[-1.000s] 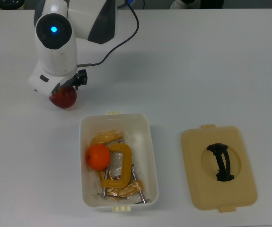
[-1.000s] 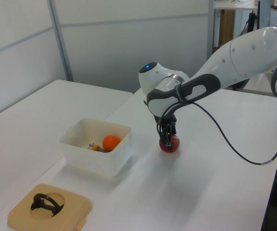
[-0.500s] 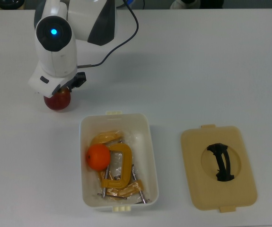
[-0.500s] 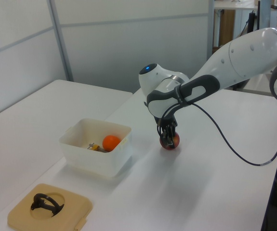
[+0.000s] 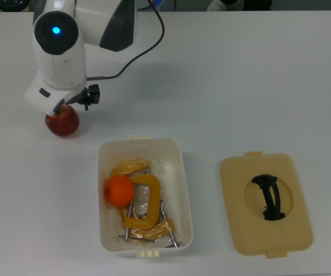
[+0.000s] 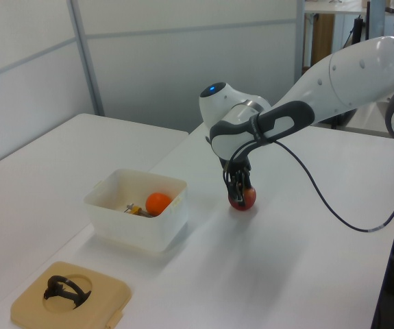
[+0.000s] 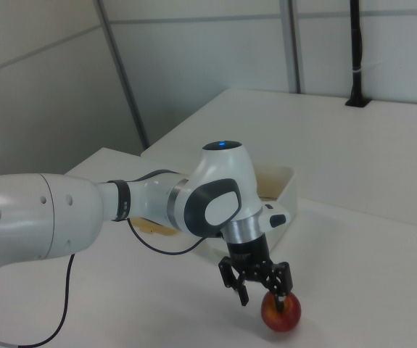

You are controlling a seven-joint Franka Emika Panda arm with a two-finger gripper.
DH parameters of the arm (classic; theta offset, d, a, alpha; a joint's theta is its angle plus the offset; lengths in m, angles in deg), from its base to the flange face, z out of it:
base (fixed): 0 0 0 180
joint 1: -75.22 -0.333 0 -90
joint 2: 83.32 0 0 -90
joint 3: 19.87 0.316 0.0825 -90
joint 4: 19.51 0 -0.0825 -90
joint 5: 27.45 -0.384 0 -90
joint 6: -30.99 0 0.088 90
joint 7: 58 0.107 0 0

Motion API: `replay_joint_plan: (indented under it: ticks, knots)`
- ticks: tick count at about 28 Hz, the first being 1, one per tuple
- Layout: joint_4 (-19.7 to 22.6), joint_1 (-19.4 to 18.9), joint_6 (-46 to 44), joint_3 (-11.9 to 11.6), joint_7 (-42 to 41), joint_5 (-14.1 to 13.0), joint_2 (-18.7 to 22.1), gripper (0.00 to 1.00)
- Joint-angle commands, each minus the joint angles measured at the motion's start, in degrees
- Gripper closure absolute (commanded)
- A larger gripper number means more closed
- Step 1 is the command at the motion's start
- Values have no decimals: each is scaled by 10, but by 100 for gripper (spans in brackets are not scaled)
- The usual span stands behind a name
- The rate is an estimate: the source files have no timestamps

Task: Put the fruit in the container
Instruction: 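Close the gripper around the red apple, adjusting the grip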

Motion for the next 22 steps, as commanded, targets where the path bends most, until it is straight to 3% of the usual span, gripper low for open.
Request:
replay_joint_plan:
  ticks: [1,9,22]
  knots:
    - [3,16,5,-1,-18,7,12,0]
    - [-8,32,17,-5,-18,30,2,0]
    - [-4,30,88,2,7,18,-34,0]
